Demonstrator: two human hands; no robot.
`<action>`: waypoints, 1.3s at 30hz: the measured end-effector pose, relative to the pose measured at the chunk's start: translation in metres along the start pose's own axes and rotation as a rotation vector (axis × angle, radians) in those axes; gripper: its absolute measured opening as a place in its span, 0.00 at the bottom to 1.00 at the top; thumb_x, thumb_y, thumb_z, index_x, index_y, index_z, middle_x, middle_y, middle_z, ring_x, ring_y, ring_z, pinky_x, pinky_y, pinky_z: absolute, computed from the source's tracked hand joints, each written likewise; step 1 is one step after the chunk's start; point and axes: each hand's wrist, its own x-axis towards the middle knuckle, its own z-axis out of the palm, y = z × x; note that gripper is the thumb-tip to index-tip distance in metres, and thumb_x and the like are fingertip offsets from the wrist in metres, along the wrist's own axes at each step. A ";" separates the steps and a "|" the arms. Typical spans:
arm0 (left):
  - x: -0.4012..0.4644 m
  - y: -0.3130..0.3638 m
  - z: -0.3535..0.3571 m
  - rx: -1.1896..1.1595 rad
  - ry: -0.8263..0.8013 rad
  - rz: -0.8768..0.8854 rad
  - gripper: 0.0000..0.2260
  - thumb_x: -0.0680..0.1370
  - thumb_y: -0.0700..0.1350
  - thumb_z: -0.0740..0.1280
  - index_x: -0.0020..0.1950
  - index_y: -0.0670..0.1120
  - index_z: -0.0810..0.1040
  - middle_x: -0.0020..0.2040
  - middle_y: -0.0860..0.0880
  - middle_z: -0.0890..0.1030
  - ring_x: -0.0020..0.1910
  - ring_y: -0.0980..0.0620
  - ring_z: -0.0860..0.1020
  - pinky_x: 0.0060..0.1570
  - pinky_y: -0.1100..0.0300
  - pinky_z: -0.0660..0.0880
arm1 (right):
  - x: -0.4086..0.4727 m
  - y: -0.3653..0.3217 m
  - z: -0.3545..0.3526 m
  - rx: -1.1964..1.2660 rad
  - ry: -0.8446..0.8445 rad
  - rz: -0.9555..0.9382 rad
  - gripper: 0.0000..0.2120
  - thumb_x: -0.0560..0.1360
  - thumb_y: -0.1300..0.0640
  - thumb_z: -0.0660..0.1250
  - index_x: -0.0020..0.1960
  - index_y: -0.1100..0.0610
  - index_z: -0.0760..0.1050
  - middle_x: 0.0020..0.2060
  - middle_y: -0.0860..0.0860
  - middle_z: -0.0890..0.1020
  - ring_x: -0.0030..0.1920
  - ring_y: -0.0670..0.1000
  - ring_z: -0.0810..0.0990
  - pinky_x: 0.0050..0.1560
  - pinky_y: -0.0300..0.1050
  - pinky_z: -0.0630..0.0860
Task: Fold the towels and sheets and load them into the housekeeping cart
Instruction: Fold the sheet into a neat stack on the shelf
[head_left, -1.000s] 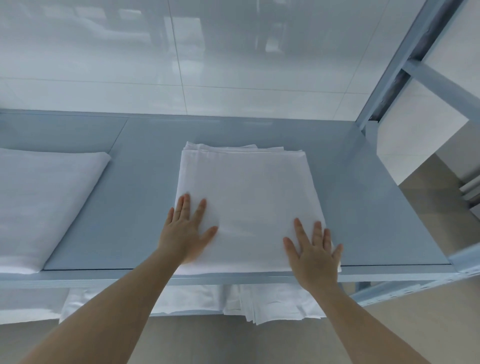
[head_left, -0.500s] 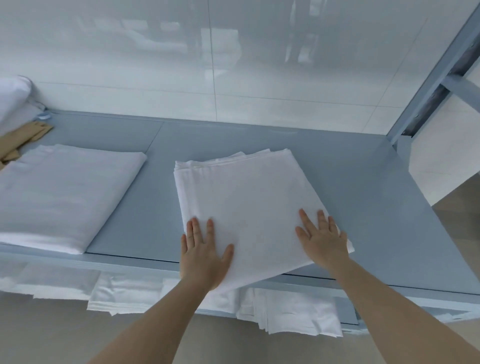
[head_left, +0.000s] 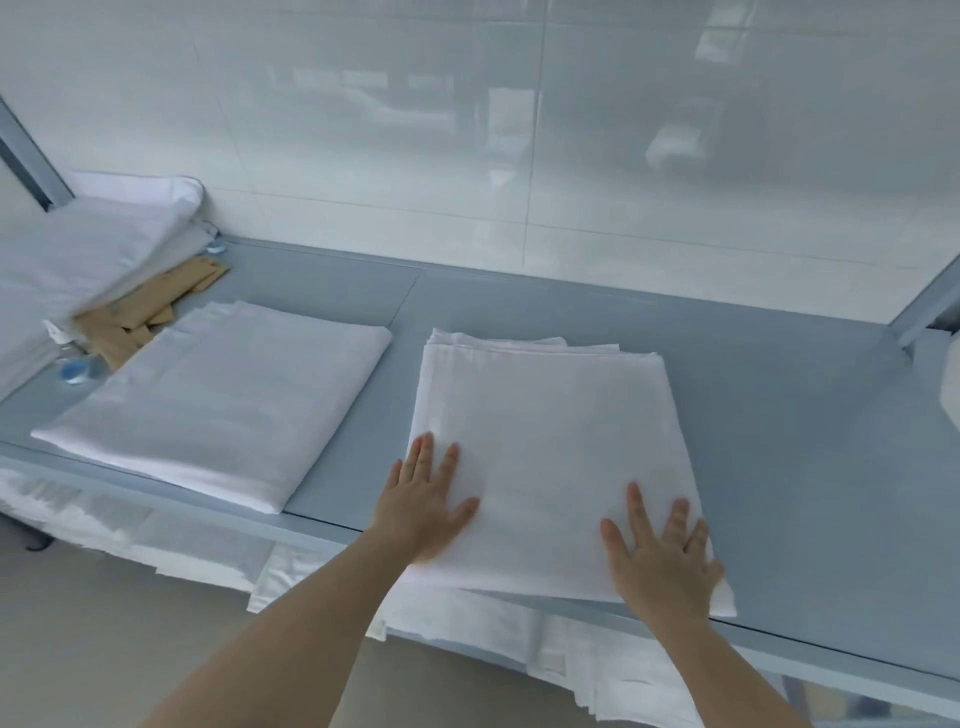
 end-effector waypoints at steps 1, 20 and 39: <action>0.005 -0.009 -0.003 0.006 -0.004 0.019 0.36 0.78 0.68 0.46 0.77 0.54 0.33 0.78 0.46 0.33 0.76 0.50 0.33 0.75 0.51 0.39 | -0.003 -0.009 0.002 0.000 0.012 0.018 0.30 0.76 0.31 0.40 0.74 0.35 0.33 0.78 0.55 0.43 0.76 0.63 0.47 0.71 0.64 0.56; 0.046 -0.112 -0.019 0.046 0.067 0.240 0.36 0.77 0.67 0.43 0.78 0.50 0.36 0.78 0.42 0.35 0.77 0.45 0.34 0.74 0.50 0.37 | -0.029 -0.118 0.025 0.011 -0.035 0.251 0.31 0.74 0.29 0.38 0.72 0.33 0.30 0.77 0.53 0.39 0.77 0.58 0.42 0.70 0.69 0.46; 0.226 -0.077 -0.060 -0.069 0.169 0.164 0.35 0.76 0.70 0.46 0.79 0.57 0.47 0.80 0.46 0.44 0.78 0.49 0.42 0.73 0.48 0.52 | 0.195 -0.134 -0.024 0.104 0.097 -0.014 0.30 0.76 0.31 0.42 0.76 0.37 0.44 0.78 0.47 0.43 0.77 0.50 0.42 0.75 0.57 0.41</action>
